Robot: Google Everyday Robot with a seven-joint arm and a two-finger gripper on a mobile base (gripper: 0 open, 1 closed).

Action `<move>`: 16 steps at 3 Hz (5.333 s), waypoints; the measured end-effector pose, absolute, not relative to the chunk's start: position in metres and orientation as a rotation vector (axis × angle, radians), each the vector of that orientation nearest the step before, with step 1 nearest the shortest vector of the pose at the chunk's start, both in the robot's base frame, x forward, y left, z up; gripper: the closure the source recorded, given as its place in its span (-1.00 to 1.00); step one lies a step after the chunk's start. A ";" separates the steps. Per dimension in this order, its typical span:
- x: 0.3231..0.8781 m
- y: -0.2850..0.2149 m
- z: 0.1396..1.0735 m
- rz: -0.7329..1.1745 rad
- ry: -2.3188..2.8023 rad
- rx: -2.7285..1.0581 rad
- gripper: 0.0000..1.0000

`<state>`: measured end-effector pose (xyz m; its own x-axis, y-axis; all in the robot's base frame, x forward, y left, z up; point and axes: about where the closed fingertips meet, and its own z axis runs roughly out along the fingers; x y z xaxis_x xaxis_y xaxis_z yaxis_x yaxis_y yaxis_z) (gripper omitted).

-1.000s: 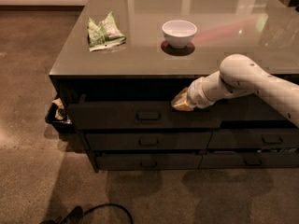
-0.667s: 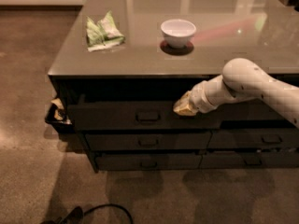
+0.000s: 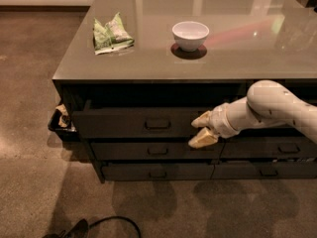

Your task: Open top drawer

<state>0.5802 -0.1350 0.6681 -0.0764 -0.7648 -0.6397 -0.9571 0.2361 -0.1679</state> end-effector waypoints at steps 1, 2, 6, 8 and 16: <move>0.566 -0.141 0.671 0.390 1.880 -1.580 -1.00; 0.559 -0.142 0.683 0.369 1.853 -1.586 -1.00; 0.615 -0.111 0.681 0.384 1.801 -1.629 -1.00; 0.630 -0.114 0.648 0.440 1.879 -1.614 -0.98; 0.605 -0.127 0.650 0.469 1.934 -1.616 -0.02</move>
Offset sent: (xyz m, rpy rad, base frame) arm -0.0281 -0.0118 0.0336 -0.0041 -0.0757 0.0162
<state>0.6052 -0.1270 0.6504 -0.1077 -0.7739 -0.6241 -0.9738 0.2087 -0.0908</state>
